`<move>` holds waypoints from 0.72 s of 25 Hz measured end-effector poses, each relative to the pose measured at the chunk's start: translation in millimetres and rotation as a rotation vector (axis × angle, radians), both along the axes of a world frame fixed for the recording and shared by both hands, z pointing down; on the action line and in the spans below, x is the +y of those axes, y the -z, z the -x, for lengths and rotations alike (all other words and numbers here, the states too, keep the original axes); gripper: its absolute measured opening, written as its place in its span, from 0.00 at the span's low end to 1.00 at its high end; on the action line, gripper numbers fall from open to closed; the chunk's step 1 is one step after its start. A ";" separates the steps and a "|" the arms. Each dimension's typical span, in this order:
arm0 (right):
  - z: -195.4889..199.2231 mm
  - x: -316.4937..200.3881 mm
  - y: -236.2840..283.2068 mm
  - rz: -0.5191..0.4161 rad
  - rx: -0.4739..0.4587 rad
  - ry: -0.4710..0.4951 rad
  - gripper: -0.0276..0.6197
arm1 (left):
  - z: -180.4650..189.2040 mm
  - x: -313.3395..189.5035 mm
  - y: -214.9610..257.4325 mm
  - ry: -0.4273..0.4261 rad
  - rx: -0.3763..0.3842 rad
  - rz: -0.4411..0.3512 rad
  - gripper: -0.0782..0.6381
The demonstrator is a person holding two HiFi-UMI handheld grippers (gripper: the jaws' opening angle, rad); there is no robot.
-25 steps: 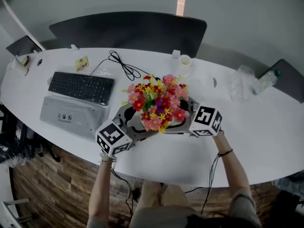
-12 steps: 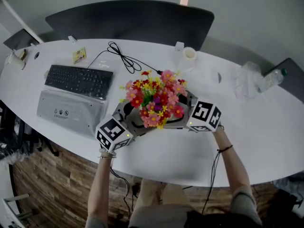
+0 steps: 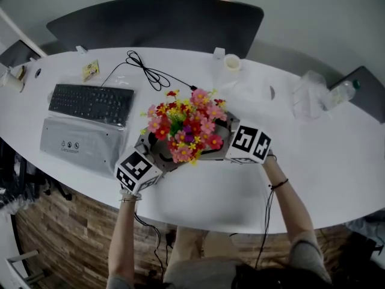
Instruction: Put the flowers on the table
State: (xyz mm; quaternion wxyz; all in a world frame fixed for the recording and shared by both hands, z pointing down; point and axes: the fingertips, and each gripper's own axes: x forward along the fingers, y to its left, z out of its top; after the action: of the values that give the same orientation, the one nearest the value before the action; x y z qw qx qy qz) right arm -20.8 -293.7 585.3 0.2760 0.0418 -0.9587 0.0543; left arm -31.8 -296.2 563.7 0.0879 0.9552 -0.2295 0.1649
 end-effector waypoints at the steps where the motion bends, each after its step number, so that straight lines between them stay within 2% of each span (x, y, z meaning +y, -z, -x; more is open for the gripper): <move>1: 0.8 -0.4 -0.1 -0.003 0.000 -0.001 0.75 | 1.1 0.0 -0.9 0.001 -0.002 -0.002 0.74; 8: 3.1 0.1 0.7 -0.035 0.005 -0.010 0.75 | 1.5 -1.3 -0.8 0.016 -0.045 -0.039 0.73; 18: 4.7 -1.3 0.2 -0.045 -0.006 -0.043 0.75 | 7.3 -2.1 1.2 0.064 -0.045 -0.056 0.73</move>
State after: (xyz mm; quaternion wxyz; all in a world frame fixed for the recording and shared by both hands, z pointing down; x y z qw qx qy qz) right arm -25.5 -295.0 585.2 0.2709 0.0686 -0.9594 0.0387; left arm -39.2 -298.3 562.5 0.0610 0.9456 -0.2662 0.1767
